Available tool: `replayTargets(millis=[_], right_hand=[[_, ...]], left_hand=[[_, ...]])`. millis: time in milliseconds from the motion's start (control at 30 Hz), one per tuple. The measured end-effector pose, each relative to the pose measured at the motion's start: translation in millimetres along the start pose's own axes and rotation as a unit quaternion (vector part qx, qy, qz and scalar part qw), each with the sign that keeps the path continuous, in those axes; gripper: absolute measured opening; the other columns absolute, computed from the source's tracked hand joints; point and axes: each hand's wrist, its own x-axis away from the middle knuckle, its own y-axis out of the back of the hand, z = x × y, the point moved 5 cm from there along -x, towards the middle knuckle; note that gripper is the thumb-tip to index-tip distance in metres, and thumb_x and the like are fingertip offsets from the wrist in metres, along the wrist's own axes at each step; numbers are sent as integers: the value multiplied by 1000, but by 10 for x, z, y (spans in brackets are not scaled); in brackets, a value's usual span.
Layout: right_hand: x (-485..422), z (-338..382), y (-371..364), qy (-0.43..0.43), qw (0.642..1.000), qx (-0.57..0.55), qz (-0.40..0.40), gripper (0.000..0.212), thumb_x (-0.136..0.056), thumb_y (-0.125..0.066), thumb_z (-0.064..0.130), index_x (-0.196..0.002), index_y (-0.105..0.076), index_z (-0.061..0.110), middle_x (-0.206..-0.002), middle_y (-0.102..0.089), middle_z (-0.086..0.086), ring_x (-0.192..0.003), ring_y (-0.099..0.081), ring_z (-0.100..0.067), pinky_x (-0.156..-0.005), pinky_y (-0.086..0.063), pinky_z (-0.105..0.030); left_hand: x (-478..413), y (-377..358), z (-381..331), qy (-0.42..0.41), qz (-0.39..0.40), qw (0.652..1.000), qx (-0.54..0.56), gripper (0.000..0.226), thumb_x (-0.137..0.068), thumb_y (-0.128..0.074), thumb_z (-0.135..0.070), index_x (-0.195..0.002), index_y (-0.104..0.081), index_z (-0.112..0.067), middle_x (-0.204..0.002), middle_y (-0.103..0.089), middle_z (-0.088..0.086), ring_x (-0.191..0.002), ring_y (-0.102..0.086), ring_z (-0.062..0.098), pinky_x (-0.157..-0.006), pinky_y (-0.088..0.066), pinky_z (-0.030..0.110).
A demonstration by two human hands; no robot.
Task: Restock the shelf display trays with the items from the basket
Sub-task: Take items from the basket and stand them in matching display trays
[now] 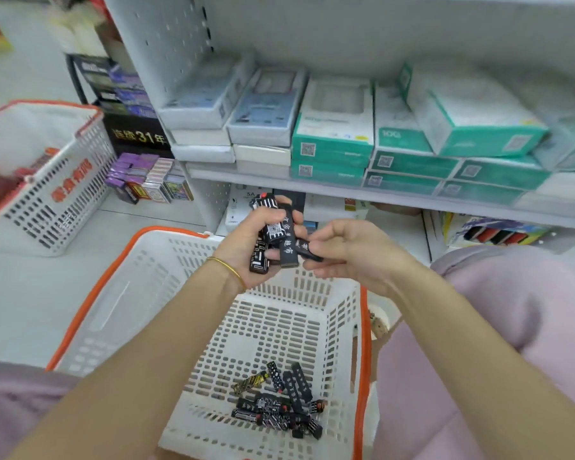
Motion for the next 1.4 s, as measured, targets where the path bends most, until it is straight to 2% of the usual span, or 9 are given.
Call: replayTargets(millis=[133,200,367,667,767,867,1067,1200,1400], right_hand=[[119,267,92,12,1000,9,-24,11,-86,-59,-3,-81,-54,5,-68,-64,-13,-55,-66,-13,-53,-56,-20],[193,333,166,20,999,15,-45,13,-86,-59,-6,-80,-53,5,-69,-62,-14,-53,-65,-13,-53,-56,-21],[398,449,365,57,995,-11,-83,14,-87,-57,-7,-81,-52,5,-67,-60,-11,-59,-66,-18,-58,-59,-25],[1067,952,750,177,980,19,-88,21,-90,-51,-4,-103,-61,10,-70,-64,1,-59,-64,-17,-57,-56,-25],[1357,1173,1006,216,967,64,-117,21,-88,-57,0,-91,-69,16,-72,-66,4,-63,-61,-9,-65,-52,-20],[1706,1456,1388,267,933,81,-229,17,-85,-62,1,-84,-63,18,-64,-64,9,-57,-55,-4,-61,-45,-19],[2141,2069,1958,389,806,161,-415,53,-84,-62,0,-123,-45,32,-71,-58,7,-59,-55,-7,-58,-51,-24],[2091,2422,2126,409,728,223,-503,44,-81,-65,8,-115,-47,29,-72,-59,5,-65,-60,-17,-70,-55,-40],[1771,2623,2050,391,641,373,-545,39,-85,-65,14,-117,-44,10,-80,-62,-5,-76,-60,-28,-69,-49,-39]], left_hand=[[96,-131,-204,-39,-65,997,-13,13,-72,-52,-6,-76,-60,-16,-72,-58,6,-58,-57,11,-27,-27,9],[137,-157,-268,-44,-85,995,-19,19,-75,-49,-9,-66,-64,-15,-69,-60,5,-58,-55,10,-27,-27,9],[104,-317,-301,-31,-123,991,-29,9,-86,-47,-11,-81,-54,-12,-73,-57,6,-59,-54,10,-27,-27,11],[-79,-1547,-88,-10,-65,986,-156,13,-88,-46,-9,-82,-53,-19,-66,-58,7,-55,-56,13,-27,-22,8],[-177,-2026,3,4,-35,982,-184,12,-87,-47,-7,-83,-54,-17,-65,-60,8,-57,-55,14,-28,-23,7],[-288,-2454,136,21,-1,982,-186,10,-86,-48,-7,-86,-53,-16,-71,-58,7,-53,-59,15,-28,-24,7],[-516,-2936,387,73,29,982,-170,11,-86,-47,-9,-84,-54,-17,-73,-56,6,-54,-58,15,-28,-24,7],[-628,-3041,438,89,27,983,-156,9,-84,-49,-9,-88,-54,-16,-72,-57,6,-54,-58,15,-28,-25,8],[-666,-3076,455,100,38,983,-151,23,-64,-58,-10,-86,-55,-14,-74,-57,8,-56,-59,16,-29,-27,8]])
